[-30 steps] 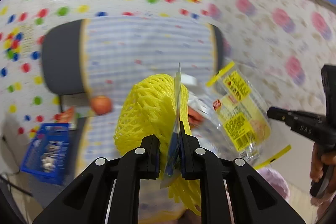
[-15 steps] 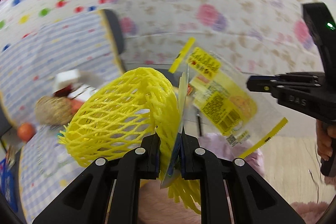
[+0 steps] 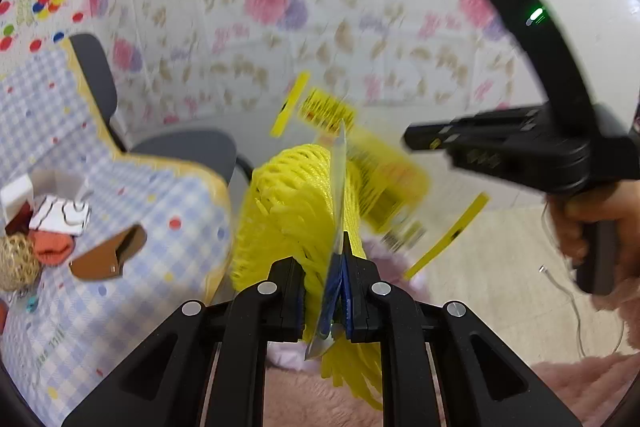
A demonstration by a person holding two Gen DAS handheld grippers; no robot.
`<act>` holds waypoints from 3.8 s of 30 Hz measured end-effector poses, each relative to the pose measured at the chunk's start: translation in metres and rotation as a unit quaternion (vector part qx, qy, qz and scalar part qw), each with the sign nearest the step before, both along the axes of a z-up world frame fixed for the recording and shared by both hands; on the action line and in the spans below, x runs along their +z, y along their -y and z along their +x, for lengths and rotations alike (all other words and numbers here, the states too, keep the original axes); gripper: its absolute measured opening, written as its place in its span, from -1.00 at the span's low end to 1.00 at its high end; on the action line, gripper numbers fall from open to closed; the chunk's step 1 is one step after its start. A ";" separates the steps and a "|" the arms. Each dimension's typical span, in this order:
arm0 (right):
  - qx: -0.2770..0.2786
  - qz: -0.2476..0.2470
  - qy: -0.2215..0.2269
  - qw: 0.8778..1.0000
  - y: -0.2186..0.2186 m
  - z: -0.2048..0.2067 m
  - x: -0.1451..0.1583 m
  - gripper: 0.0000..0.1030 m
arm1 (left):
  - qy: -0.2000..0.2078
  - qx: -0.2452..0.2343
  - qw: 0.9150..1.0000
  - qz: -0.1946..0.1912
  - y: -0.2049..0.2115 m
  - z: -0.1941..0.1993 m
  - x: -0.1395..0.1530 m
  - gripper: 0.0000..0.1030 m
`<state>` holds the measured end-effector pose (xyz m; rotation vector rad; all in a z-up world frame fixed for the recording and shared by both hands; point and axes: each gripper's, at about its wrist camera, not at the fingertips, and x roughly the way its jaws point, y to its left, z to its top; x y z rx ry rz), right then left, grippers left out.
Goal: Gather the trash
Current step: 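Carry both items to the pink bin while the right gripper releases the snack bag, then open the left gripper to drop the yellow net into the bin, then move both grippers back over the chair, then grasp the woven bamboo basket with the left gripper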
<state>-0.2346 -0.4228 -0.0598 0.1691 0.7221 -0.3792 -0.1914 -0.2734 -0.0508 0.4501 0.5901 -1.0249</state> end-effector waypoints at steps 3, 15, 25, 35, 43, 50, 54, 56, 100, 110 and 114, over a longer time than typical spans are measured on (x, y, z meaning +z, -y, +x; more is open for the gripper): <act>0.000 0.006 -0.019 1.000 0.003 0.007 -0.013 -0.94 | -0.043 0.019 0.999 0.025 0.004 0.018 -0.021 -0.72; -0.023 0.023 -0.099 0.995 0.011 0.029 -0.074 -0.94 | -0.065 0.035 0.994 0.082 0.027 0.039 -0.062 -0.64; -0.009 0.035 -0.088 0.995 0.006 0.041 -0.074 -0.55 | -0.095 0.079 0.990 0.067 0.014 0.063 -0.065 0.33; -0.006 0.029 -0.062 0.998 0.001 0.045 -0.050 -0.55 | -0.110 0.075 0.991 0.029 -0.005 0.062 -0.049 0.53; -0.009 0.018 -0.040 0.999 0.000 0.041 -0.034 -0.39 | -0.085 0.103 0.991 0.002 -0.025 0.064 -0.029 0.52; 0.032 0.032 -0.007 0.999 -0.016 0.056 -0.025 -0.39 | -0.086 0.180 0.980 -0.020 -0.075 0.082 -0.020 0.52; 0.083 0.045 0.011 0.995 -0.036 0.078 -0.016 -0.39 | -0.079 0.232 0.969 -0.036 -0.107 0.095 -0.012 0.53; 0.116 0.054 0.017 0.992 -0.050 0.091 -0.011 -0.39 | -0.073 0.259 0.962 -0.044 -0.124 0.102 -0.008 0.52; 0.258 0.022 -0.068 0.964 -0.155 0.310 -0.042 0.08 | -0.066 0.483 0.870 -0.078 -0.218 0.260 0.030 0.71; 0.242 0.061 -0.037 0.968 -0.136 0.294 -0.029 0.57 | -0.097 0.540 0.834 -0.050 -0.193 0.327 0.025 0.76; 0.239 0.068 -0.043 0.968 -0.131 0.287 -0.031 0.57 | -0.120 0.582 0.804 -0.038 -0.193 0.351 0.020 0.76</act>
